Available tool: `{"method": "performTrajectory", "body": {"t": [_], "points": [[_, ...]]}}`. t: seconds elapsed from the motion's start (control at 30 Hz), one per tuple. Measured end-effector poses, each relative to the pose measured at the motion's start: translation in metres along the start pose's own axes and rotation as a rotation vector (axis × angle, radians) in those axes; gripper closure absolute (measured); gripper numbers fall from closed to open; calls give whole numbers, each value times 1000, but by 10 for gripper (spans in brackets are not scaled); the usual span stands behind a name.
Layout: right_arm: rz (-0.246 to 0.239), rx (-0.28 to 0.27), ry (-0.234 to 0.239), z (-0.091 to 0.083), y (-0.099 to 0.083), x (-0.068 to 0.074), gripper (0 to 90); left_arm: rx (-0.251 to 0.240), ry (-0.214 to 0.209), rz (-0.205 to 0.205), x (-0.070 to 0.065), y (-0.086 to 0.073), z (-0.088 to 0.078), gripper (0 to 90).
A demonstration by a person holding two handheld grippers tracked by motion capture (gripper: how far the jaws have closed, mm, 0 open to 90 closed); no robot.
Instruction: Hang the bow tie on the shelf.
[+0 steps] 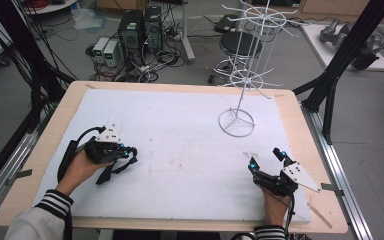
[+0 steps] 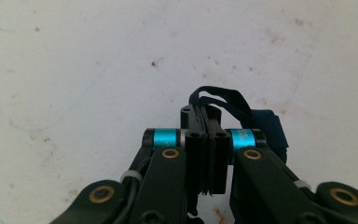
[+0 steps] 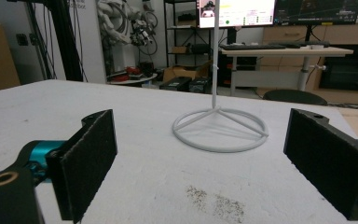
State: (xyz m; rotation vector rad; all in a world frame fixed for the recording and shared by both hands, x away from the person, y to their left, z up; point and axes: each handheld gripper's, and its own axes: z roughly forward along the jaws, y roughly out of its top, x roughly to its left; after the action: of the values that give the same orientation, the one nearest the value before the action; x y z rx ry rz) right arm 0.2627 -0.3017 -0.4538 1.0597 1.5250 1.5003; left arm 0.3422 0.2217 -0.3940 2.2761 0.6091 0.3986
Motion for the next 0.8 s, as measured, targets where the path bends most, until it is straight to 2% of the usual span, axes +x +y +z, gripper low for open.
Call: {"method": "performTrajectory", "body": {"t": [0.33, 0.53, 0.67, 0.8], "points": [[4, 1, 1, 0, 0, 0, 86, -194, 14, -89, 4, 6, -14, 881], [-3, -2, 0, 0, 0, 0, 86, -283, 13, -139, 5, 9, -17, 881], [2, 1, 1, 0, 0, 0, 86, -318, 19, -145, 3, 15, -17, 881], [1, 0, 2, 0, 0, 0, 86, -360, 29, -135, -1, 22, -16, 881]]}}
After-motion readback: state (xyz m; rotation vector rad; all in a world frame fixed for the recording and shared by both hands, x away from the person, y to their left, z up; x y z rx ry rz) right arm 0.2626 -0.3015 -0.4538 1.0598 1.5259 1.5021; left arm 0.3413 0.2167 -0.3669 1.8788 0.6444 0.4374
